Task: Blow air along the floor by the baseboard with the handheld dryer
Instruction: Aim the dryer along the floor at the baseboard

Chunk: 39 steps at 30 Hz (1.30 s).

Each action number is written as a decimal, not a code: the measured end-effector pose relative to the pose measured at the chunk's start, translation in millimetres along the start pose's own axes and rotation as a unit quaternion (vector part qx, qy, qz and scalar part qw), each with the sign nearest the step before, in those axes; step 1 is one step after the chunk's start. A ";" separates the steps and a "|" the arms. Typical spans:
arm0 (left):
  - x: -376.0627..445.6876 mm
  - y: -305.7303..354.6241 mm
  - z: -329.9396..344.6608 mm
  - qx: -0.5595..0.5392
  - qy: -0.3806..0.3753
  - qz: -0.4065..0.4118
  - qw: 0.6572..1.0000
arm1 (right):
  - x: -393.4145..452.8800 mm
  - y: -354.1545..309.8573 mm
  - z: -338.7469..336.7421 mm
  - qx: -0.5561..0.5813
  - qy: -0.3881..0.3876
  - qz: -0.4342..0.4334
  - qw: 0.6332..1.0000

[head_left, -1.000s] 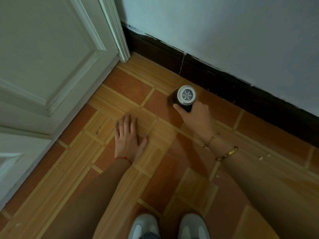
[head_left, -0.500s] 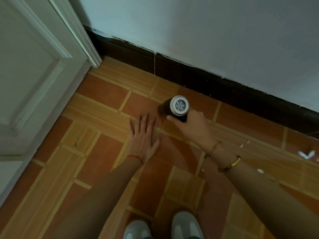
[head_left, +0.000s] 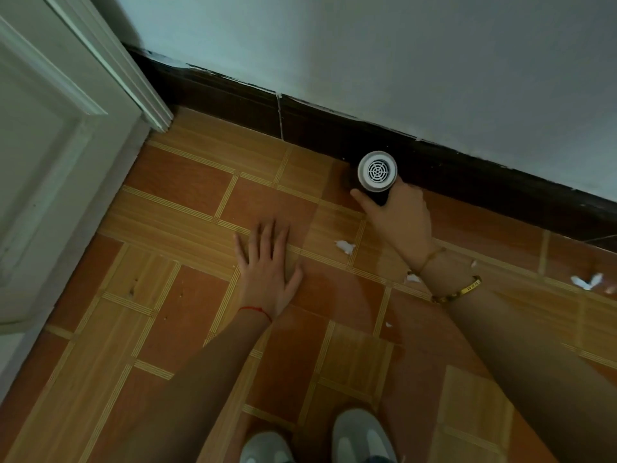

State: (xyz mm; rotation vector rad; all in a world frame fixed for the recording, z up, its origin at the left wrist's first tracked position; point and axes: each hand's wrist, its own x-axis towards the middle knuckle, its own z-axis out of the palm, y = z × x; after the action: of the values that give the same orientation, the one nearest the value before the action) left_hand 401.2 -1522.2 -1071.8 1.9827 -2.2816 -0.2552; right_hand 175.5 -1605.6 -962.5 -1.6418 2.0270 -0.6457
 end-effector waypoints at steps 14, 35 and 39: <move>-0.6 -0.5 0.3 -0.006 0.010 -0.001 1.000 | -10.3 3.7 -4.9 0.004 -0.045 -0.015 0.999; -2.9 12.1 -15.5 -0.003 -0.036 -0.024 0.999 | -69.3 27.8 -24.2 0.038 -0.143 -0.019 0.989; -4.1 11.0 -18.1 -0.001 -0.039 -0.016 0.999 | -79.7 30.7 -28.4 0.046 -0.116 0.003 0.992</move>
State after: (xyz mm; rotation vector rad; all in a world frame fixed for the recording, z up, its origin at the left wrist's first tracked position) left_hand 394.5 -1517.6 -1051.8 2.0456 -2.2952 -0.3423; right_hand 149.6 -1519.7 -954.7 -1.5773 1.8105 -0.5114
